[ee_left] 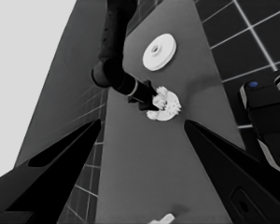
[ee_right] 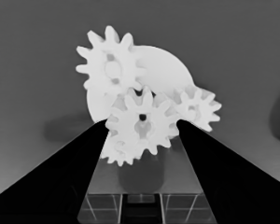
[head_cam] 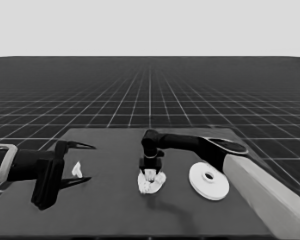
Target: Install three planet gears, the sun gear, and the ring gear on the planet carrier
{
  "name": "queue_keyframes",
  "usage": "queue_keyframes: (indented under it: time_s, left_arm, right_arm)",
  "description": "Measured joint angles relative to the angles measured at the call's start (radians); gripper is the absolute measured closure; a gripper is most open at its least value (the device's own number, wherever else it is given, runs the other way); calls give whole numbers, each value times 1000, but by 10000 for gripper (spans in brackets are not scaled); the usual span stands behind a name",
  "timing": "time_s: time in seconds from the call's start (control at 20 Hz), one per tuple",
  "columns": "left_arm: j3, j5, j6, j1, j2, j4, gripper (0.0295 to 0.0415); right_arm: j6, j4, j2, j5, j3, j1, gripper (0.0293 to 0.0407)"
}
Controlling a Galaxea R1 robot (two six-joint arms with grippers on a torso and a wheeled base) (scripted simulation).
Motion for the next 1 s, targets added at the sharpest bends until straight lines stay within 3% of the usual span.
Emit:
queue_keyframes:
  time_s: [1.0]
  left_arm:
    - [0, 0, 0, 0, 0, 0, 326]
  right_arm:
    - [194, 0, -2, 0, -2, -15, 391]
